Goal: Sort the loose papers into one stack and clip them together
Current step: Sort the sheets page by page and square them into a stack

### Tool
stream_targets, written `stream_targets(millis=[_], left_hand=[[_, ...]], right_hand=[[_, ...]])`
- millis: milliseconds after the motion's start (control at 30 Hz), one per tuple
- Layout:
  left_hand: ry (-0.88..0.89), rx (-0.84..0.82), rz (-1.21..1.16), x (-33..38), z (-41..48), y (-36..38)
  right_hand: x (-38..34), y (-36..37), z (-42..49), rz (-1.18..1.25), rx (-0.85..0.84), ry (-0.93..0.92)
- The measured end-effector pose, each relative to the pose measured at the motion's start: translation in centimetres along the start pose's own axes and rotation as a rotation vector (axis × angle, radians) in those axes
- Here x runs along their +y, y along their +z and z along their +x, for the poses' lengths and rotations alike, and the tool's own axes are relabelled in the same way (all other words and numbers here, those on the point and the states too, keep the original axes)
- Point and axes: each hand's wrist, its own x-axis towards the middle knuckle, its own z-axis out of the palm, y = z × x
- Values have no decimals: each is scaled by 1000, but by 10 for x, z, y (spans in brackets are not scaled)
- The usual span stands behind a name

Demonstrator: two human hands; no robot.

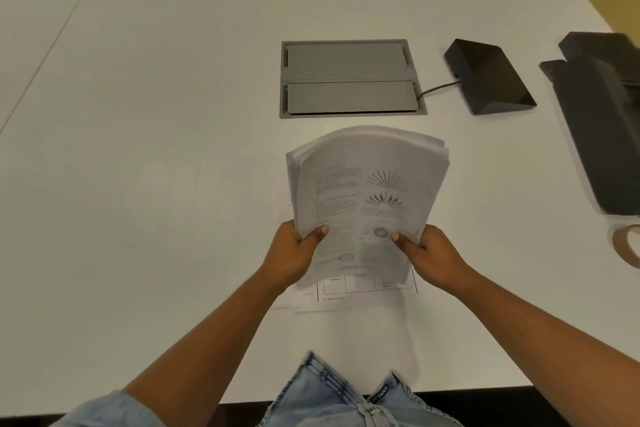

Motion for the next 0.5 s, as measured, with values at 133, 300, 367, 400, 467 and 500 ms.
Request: stream_targets(millis=[133, 300, 367, 400, 467, 500], left_hand=[[-35, -48, -68, 14, -12, -14], [-89, -33, -188, 19, -32, -22], [-113, 8, -188, 18, -41, -27], [-125, 32, -181, 17, -46, -31], [-140, 85, -174, 14, -56, -43], [-145, 119, -179, 12, -60, -50]], right_hand=[[-19, -10, -11, 180, -59, 32], [-30, -7, -17, 437, -179, 104], [-33, -3, -16, 461, -245, 140], [-34, -1, -15, 448, -267, 152], [-30, 4, -9, 369, -221, 161], [-25, 7, -4, 326, -134, 168]])
